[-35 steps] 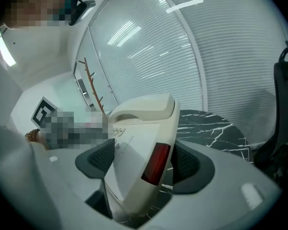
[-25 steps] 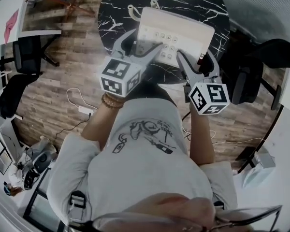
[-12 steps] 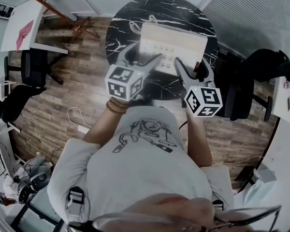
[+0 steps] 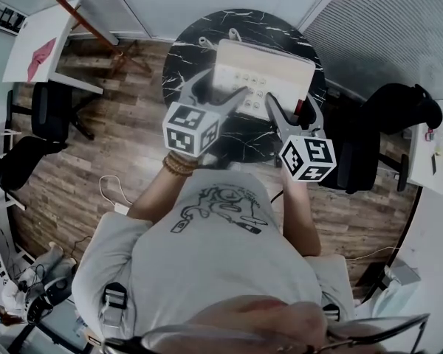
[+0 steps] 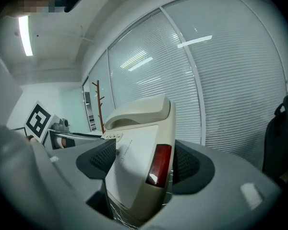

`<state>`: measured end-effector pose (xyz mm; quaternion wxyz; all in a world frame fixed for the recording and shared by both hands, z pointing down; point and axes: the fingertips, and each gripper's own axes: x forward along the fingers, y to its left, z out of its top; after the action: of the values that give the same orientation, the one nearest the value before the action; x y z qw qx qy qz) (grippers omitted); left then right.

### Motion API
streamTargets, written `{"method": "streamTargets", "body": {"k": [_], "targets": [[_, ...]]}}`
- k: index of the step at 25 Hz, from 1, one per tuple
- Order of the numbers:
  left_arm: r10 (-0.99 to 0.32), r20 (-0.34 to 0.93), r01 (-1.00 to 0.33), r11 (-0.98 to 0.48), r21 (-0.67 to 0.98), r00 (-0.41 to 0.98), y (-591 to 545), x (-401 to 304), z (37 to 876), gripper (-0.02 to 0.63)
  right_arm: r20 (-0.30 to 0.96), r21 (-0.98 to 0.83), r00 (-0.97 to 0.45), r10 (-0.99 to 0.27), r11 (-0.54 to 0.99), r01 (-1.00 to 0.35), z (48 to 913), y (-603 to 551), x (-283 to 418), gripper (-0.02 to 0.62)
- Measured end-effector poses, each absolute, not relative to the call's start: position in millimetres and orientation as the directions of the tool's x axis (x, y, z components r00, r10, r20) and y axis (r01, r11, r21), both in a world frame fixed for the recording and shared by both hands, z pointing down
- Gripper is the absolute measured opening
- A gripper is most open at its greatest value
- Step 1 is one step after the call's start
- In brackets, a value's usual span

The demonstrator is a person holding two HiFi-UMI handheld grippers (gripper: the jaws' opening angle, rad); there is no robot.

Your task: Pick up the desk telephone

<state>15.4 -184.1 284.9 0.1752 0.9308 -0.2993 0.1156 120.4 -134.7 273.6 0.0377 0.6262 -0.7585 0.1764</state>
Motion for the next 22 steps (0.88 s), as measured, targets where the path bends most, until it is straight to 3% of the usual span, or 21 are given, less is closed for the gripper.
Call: {"method": "streamTargets", "body": {"k": [22], "targets": [[-0.508, 0.329, -0.595, -0.757, 0.269, 0.796, -175.8, 10.7, 292.7, 0.356, 0.284, -0.221, -0.205, -0.937, 0.144, -0.965, 280.8, -125.3, 114.5, 0.350]]}}
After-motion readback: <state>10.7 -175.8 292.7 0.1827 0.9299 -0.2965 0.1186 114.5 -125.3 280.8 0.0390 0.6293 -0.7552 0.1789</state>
